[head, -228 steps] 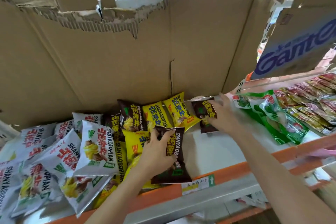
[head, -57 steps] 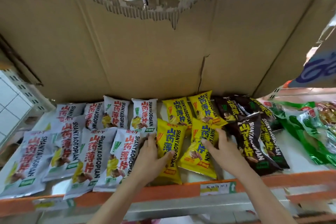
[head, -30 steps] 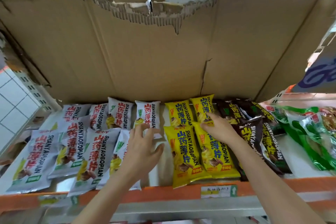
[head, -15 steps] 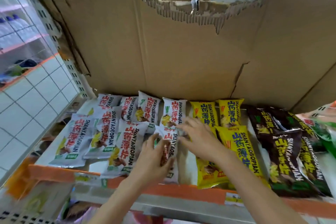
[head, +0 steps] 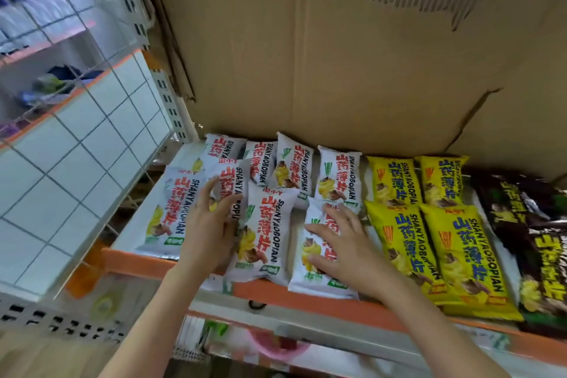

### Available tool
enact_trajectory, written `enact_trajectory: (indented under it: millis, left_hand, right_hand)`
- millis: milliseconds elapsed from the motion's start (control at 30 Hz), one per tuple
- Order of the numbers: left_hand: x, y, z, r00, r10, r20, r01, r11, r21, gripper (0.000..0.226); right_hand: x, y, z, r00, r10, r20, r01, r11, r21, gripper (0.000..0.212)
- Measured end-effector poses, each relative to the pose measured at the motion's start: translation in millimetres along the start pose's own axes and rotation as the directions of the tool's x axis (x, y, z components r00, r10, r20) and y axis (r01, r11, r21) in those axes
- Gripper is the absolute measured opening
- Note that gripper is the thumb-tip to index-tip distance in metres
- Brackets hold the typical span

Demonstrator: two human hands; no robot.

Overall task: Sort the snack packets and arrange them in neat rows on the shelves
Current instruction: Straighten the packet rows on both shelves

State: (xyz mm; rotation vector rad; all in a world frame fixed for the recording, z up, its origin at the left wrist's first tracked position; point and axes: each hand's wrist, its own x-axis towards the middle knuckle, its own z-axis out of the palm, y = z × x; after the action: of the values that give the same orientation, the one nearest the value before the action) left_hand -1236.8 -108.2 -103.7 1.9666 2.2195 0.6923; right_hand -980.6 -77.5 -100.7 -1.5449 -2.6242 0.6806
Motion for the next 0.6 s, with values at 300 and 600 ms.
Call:
enact_trajectory:
  millis: [300,600]
  left_hand:
    - [0.3,1.5,-52.7,0.990,-0.043,-0.135,0.018,0.983,-0.182,0.040]
    - [-13.6,56.8,-32.3,0.993,0.105,0.054,-0.109,0.992,0.061,0.030]
  right_hand:
    - [-1.8,-2.1,3.0,0.999,-0.020,-0.033,0.022,0.998,0.055,0.049]
    - [-45.5,2.8,-37.6,0.991,-0.109,-0.077,0.094,0.980,-0.178,0.042]
